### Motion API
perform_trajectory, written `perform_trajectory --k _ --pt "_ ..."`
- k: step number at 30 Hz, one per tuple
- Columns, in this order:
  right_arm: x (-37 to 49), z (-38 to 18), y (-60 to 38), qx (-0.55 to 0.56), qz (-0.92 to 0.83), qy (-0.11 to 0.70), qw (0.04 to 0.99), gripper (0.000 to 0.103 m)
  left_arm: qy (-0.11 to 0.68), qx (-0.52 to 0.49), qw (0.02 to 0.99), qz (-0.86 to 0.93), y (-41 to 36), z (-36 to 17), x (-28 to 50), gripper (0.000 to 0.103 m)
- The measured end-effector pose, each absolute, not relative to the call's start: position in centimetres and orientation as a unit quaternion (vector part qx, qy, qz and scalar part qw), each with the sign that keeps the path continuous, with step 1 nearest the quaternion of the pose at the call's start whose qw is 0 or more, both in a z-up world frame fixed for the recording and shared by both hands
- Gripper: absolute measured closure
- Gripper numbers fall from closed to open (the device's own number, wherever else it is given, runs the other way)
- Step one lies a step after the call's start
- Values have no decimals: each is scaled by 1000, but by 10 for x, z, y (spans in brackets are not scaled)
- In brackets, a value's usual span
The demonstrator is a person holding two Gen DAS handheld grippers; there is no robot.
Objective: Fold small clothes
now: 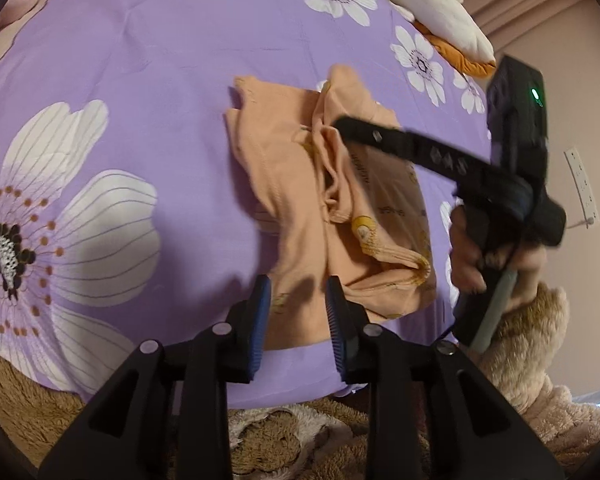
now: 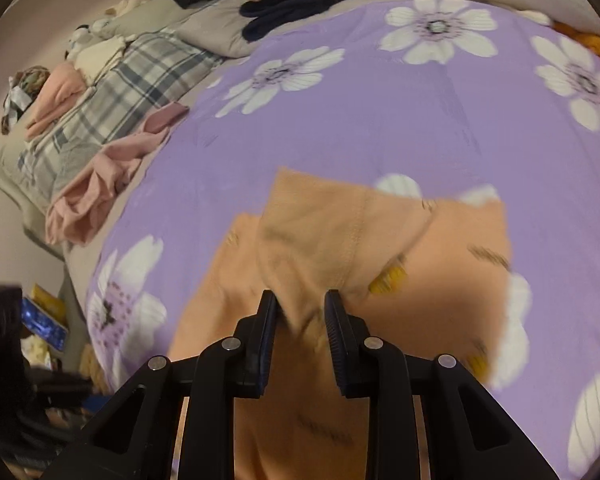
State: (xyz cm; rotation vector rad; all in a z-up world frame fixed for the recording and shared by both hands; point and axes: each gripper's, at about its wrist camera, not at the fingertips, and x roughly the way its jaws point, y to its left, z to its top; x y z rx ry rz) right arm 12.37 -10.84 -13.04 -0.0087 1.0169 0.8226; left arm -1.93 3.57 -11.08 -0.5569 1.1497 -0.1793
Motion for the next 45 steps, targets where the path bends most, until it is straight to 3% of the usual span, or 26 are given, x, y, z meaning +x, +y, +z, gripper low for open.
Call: perform_trajectory --k 5,12,14,20,22,23,24,26,33,41,45 --pt "124 -127 -100 -4 372 479 795 75 526 -272 801 -90 39 -104 -22 58" --pt "105 -114 -162 40 307 473 825 75 497 -264 809 -169 12 -78 -13 49" --pt "100 -113 -181 48 283 471 834 75 502 -256 802 -199 -5 -77 -4 37" --pt "82 -113 -227 62 227 469 852 75 551 -217 782 -192 -36 -100 21 36" --pt "79 -115 -233 72 225 473 849 74 568 -224 769 -189 -36 -114 26 43" --pt "78 -118 -236 75 223 475 848 74 576 -239 760 -184 -35 -124 28 76" --pt "77 -119 -237 76 222 477 847 74 582 -250 752 -182 -34 -130 30 96" --pt "77 -121 -237 78 221 478 846 74 590 -271 742 -167 -27 -142 26 97" --pt "68 -115 -229 82 245 471 844 74 517 -239 809 -146 -11 -98 -11 99" --pt "62 -135 -210 65 255 497 827 74 574 -233 779 -101 -10 -151 -19 99" --pt "60 -139 -206 43 248 499 829 72 565 -237 782 -116 -4 -138 -22 98"
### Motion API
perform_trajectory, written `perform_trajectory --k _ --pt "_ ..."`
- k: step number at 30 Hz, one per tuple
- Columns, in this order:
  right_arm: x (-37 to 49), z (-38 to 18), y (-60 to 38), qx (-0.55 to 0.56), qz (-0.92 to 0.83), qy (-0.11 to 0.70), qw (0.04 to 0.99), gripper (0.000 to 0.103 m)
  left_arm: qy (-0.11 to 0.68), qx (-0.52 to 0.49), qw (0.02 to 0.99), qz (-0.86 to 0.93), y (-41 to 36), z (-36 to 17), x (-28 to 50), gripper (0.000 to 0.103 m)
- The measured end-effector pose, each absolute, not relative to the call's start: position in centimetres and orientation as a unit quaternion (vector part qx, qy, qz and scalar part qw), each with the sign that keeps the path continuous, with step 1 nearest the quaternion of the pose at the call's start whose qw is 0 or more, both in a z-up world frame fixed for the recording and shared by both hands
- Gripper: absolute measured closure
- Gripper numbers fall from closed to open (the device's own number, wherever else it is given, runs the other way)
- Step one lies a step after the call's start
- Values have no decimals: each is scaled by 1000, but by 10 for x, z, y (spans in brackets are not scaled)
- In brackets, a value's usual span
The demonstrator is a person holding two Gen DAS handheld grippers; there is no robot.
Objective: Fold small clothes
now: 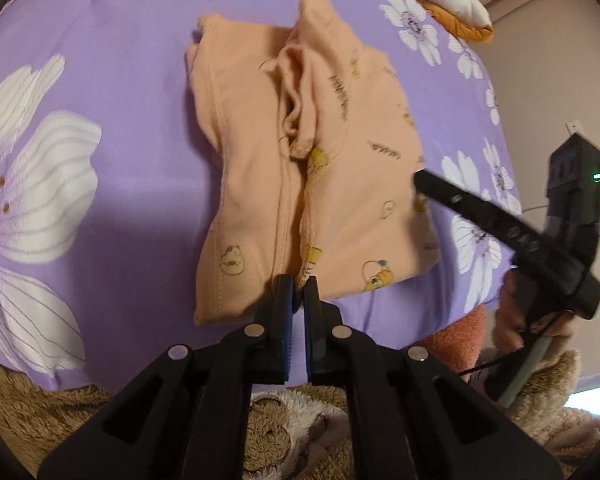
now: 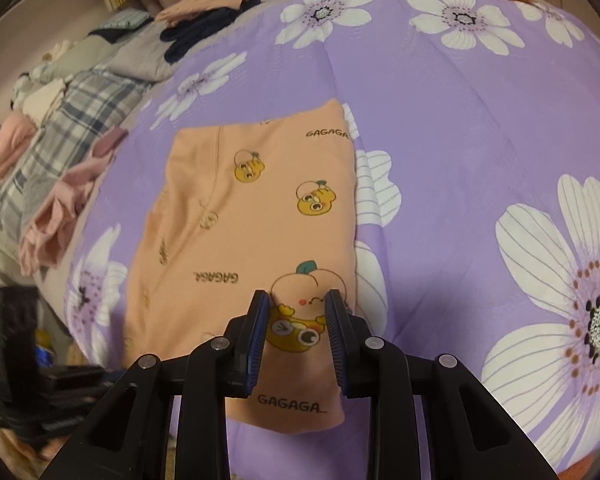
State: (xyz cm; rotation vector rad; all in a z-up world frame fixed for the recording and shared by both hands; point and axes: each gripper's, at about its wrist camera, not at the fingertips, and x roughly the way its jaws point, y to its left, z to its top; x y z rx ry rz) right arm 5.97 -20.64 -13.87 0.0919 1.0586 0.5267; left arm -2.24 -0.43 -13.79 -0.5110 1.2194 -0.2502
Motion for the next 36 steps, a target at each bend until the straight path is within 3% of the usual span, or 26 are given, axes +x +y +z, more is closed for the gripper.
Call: perform_trajectory --k 1,3,5,7,18,19,22,26,28,36 --pt "60 -138 -207 44 248 500 829 66 562 -232 785 -123 -3 -132 -22 93" --pt "60 -137 -209 49 244 499 830 54 547 -226 795 -131 5 -119 -23 72" --pt "61 -136 -211 54 241 497 832 40 518 -222 816 -125 10 -109 -19 29" --pt "63 -135 -213 63 244 494 832 37 496 -211 836 -102 17 -101 -13 20" --pt "81 -147 -203 88 261 507 817 37 534 -232 807 -102 12 -148 37 20" --pt "81 -148 -201 87 262 508 816 37 530 -235 808 -109 10 -150 38 23" --pt "80 -150 -193 74 263 504 819 38 526 -259 796 -149 7 -150 41 61" --pt "78 -148 -186 52 263 494 827 64 528 -262 795 -143 2 -150 41 70" --pt "75 -142 -186 45 265 484 833 72 521 -259 801 -139 0 -142 37 72" --pt "68 -113 -193 77 293 454 838 75 479 -225 836 -146 -14 -97 25 74"
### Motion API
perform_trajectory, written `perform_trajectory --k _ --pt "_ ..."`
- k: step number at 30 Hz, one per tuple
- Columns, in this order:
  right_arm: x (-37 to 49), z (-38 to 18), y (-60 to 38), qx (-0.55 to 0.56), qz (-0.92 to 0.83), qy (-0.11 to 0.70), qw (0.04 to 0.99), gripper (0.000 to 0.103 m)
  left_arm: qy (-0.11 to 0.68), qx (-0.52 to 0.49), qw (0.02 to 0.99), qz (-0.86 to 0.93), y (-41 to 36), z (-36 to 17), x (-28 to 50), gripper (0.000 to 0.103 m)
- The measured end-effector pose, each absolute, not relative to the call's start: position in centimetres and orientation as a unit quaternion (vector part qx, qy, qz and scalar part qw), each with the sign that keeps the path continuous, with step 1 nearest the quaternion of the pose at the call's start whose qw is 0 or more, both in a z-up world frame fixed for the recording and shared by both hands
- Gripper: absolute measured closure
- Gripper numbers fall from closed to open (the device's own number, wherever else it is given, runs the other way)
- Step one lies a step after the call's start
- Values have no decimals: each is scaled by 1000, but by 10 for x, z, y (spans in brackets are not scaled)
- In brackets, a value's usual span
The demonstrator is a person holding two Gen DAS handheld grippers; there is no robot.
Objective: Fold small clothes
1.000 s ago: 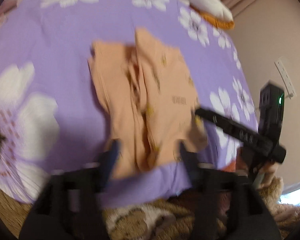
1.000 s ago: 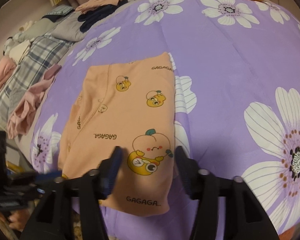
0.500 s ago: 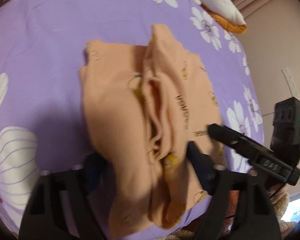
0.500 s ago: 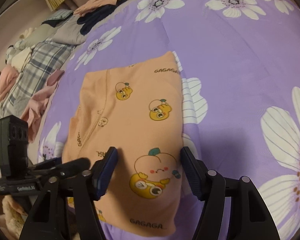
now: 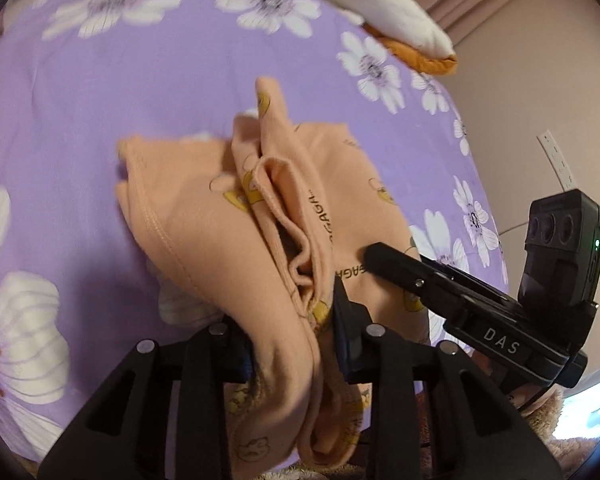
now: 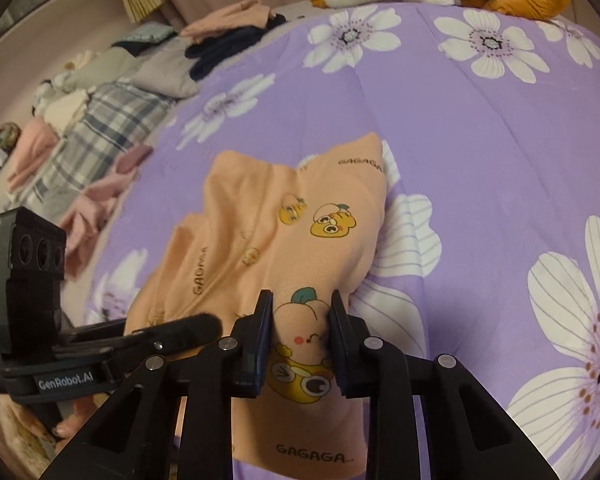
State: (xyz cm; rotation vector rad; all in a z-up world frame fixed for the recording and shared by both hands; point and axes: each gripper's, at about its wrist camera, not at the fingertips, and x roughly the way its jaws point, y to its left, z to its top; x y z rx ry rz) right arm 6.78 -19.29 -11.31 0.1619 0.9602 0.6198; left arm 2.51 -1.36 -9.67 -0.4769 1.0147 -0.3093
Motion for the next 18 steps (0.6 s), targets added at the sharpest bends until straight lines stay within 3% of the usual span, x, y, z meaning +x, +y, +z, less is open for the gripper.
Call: perform_trajectory --k 10,18 --pt "73 -70 -218 87 283 389 872 75 423 -188 867 -185 -38 -52 43 73" --pt "112 -76 -237 70 242 377 892 75 418 -161 874 -190 -68 -66 94 72"
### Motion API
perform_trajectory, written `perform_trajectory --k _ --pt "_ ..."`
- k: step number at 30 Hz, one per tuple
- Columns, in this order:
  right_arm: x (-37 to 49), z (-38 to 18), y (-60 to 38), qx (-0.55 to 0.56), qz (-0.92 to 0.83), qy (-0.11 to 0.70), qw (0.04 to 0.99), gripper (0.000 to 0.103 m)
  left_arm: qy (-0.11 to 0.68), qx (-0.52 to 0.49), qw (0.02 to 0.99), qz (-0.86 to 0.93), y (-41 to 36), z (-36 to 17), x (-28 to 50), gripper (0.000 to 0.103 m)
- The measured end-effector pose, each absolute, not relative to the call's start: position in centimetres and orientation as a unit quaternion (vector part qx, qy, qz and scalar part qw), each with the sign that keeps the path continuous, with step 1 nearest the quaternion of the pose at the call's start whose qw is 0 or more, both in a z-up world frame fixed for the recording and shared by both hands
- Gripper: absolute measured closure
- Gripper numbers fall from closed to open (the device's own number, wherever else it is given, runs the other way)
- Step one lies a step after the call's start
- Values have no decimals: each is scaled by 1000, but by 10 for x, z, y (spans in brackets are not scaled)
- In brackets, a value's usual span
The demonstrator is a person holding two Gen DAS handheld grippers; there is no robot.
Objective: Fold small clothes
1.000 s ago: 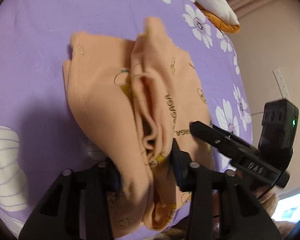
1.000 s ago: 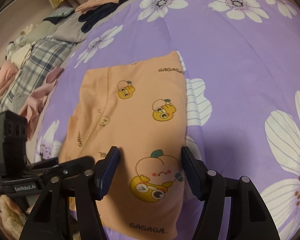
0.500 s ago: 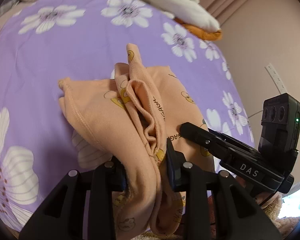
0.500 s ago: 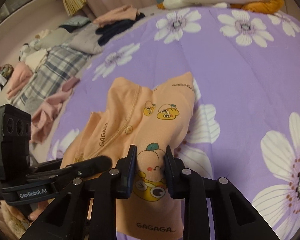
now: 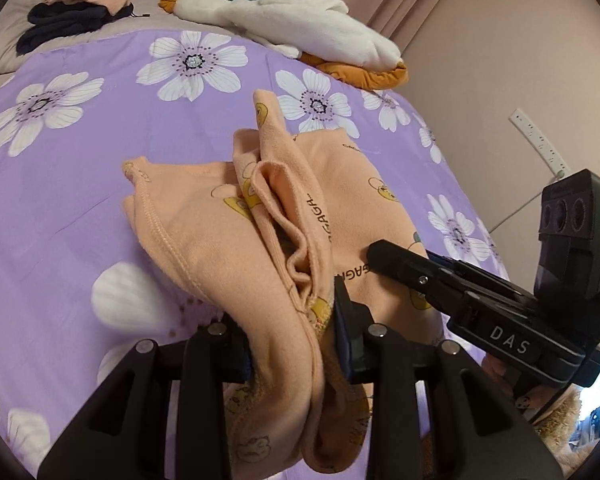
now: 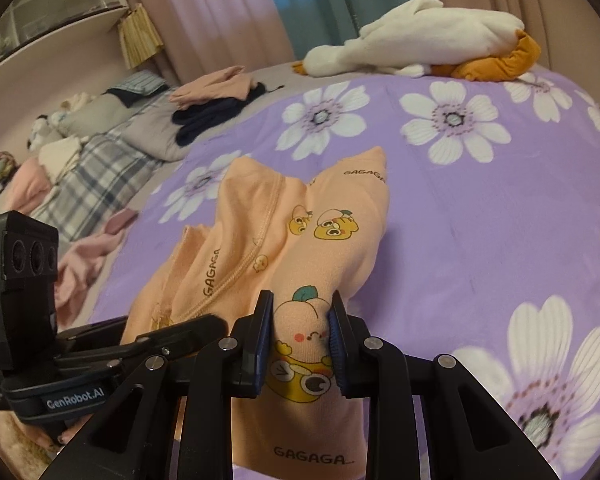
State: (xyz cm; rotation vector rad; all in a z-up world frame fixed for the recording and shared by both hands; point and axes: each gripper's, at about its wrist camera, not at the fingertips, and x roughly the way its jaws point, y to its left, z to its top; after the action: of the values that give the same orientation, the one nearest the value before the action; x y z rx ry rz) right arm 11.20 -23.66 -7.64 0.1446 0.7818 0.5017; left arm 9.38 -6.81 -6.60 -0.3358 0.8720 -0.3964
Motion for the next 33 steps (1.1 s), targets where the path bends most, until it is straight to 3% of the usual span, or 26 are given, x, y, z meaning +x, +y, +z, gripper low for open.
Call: perform_trajectory --k 9,18,21,24,26,27,29,33 --pt "152 -130 -240 70 212 434 873 75 475 -140 855 -155 -83 -127 138 70" --pt "150 -146 -245 65 184 450 871 74 503 -157 840 -127 -78 -145 139 55" --pt "150 -144 -246 72 176 452 872 70 509 -138 843 -106 -79 -137 134 46" --pt "147 -136 -248 68 162 453 874 58 501 -126 851 -96 -76 -123 125 40" --pt "142 -128 -250 64 158 450 877 50 489 -122 859 -90 -71 -108 115 21" --pt "138 -121 -252 64 154 444 880 47 479 -124 865 -88 -68 -98 109 16" --pt "128 -104 -258 69 152 423 891 33 456 -133 875 -90 -61 -81 99 5" --pt "106 -74 -267 72 142 390 907 22 428 -145 886 -98 -54 -51 79 1"
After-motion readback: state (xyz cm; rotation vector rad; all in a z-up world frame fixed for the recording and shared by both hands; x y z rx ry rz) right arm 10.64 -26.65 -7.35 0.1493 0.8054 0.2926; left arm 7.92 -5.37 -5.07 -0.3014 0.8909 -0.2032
